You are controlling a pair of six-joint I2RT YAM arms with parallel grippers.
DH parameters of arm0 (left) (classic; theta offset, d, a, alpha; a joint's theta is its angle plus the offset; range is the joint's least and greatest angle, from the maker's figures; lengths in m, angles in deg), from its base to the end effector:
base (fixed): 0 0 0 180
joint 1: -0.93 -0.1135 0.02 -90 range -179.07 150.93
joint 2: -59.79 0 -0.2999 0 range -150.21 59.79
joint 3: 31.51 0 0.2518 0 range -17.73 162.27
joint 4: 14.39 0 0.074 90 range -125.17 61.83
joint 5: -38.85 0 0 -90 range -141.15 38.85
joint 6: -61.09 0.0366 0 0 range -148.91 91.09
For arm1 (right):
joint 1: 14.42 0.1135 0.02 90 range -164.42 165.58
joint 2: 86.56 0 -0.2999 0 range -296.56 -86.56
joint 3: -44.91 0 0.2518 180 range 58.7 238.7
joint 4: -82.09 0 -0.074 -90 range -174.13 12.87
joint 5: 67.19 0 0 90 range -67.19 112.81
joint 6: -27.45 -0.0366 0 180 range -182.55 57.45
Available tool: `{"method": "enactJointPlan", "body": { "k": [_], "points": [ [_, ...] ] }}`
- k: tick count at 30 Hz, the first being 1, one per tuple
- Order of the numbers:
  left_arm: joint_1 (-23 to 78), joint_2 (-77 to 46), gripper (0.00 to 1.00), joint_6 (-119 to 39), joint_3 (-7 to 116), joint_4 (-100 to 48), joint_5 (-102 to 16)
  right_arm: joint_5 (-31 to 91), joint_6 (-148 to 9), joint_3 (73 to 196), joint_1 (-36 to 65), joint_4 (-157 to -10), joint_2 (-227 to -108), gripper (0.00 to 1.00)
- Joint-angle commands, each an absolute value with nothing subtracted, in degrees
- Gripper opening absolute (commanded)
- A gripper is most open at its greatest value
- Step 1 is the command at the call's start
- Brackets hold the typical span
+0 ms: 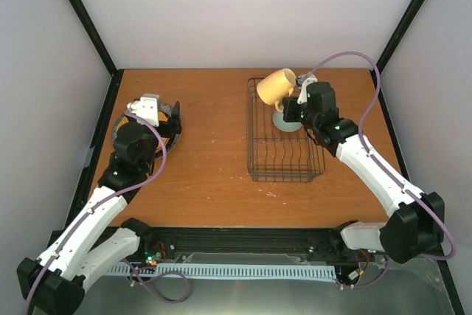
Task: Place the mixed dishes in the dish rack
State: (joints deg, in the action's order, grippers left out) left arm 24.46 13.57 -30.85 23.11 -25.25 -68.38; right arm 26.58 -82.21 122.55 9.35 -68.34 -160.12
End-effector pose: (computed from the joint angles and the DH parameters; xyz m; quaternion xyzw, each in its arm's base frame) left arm 0.1606 -0.0581 0.3621 0.0319 0.7207 -0.0453 0.6910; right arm 0.2608 0.1175 0.3715 -0.0479 0.8441 0.2232 0.4853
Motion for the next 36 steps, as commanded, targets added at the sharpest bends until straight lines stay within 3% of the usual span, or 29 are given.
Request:
{"method": "enactJointPlan", "body": {
  "k": [1, 14, 36],
  "points": [
    [24.4, 15.3, 1.00, -29.7, 22.0, -25.2, -71.5, 17.9, -76.7, 120.8, 10.0, -71.9, -160.7, 0.03],
    [24.4, 16.7, 1.00, -28.5, 20.3, -25.8, -73.6, 6.1, -67.3, 121.6, 15.6, -76.0, -169.8, 0.03],
    [24.4, 18.2, 1.00, -24.1, 17.9, -25.1, -76.6, 4.0, -62.3, 130.5, 17.3, -79.2, -187.2, 0.03]
  ]
}}
